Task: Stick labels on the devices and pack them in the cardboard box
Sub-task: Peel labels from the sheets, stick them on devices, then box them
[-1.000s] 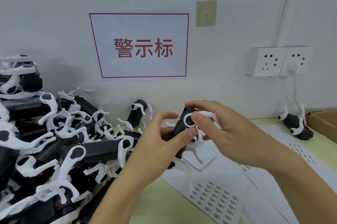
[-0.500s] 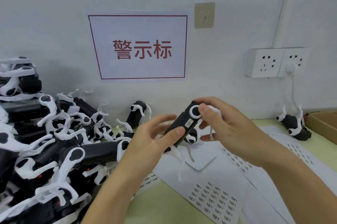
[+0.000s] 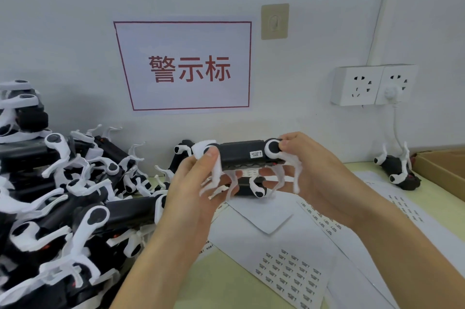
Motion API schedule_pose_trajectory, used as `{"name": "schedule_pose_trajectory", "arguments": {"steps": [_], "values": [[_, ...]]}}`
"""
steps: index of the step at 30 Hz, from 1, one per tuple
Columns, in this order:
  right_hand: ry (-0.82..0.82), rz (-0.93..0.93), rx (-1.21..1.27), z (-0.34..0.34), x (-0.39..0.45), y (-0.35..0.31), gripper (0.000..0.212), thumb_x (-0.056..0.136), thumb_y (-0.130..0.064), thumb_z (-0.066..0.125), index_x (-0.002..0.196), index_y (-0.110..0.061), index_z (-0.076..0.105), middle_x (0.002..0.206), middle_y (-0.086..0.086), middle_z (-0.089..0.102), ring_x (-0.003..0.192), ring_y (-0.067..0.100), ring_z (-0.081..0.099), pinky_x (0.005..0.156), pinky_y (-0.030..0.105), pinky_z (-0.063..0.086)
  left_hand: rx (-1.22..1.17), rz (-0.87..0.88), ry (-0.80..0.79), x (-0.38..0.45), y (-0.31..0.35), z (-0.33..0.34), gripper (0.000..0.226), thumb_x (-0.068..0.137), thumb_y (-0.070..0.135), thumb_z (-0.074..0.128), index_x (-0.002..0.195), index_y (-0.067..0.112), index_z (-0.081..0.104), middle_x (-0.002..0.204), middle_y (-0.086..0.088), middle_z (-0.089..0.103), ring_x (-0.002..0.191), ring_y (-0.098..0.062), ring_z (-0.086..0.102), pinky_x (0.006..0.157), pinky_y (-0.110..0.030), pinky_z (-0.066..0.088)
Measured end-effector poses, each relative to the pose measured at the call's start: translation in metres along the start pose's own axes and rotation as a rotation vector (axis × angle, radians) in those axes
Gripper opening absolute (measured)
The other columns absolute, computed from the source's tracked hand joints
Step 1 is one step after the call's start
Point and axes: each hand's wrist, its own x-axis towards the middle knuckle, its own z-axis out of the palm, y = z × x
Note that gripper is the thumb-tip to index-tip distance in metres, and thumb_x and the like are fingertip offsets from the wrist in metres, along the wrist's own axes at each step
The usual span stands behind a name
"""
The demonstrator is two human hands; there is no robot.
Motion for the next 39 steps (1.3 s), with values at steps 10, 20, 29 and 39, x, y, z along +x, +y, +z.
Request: {"name": "schedule_pose_trajectory", "arguments": {"steps": [10, 20, 29, 39], "values": [[-0.254, -0.066, -0.659, -0.017, -0.034, -0.011, 0.035, 0.097, -0.051, 0.052, 0.107, -0.021, 0.068, 0.098, 0.009, 0.069, 0.083, 0.022, 0.07, 0.081, 0.047, 0.06, 0.194, 0.14, -0.252, -0.006, -0.008, 0.002, 0.044, 0.075, 0.028, 0.075, 0.112, 0.006, 0.067, 0.109, -0.023, 0.068, 0.099, -0.031, 0.069, 0.085, -0.037, 0.057], [0.039, 0.149, -0.465, -0.158, -0.123, -0.026, 0.039, 0.102, -0.04, 0.048, 0.117, -0.007, 0.06, 0.106, 0.013, 0.073, 0.089, 0.031, 0.072, 0.088, 0.051, 0.057, 0.577, 0.014, -0.29, -0.033, -0.077, 0.048, 0.03, 0.092, 0.021, 0.052, 0.097, 0.029, 0.08, 0.108, -0.002, 0.076, 0.104, -0.023, 0.07, 0.085, -0.045, 0.051], [0.587, 0.04, -0.1, -0.323, -0.194, -0.059, 0.033, 0.1, -0.037, 0.052, 0.114, -0.008, 0.064, 0.094, 0.013, 0.072, 0.076, 0.023, 0.071, 0.068, 0.037, 0.06, 1.014, 0.255, -0.575, -0.031, -0.169, 0.176, 0.029, 0.093, 0.014, 0.064, 0.101, 0.041, 0.07, 0.106, 0.035, 0.067, 0.105, 0.017, 0.055, 0.088, -0.01, 0.046], [0.993, 0.295, -0.156, -0.501, -0.165, 0.005, 0.032, 0.1, -0.038, 0.058, 0.116, -0.011, 0.062, 0.11, 0.009, 0.068, 0.097, 0.025, 0.064, 0.08, 0.037, 0.053, 1.447, 0.308, -0.643, 0.021, -0.282, 0.296, 0.045, 0.102, 0.039, 0.04, 0.146, 0.03, 0.038, 0.154, 0.009, 0.034, 0.143, -0.01, 0.027, 0.116, -0.031, 0.024]]}}
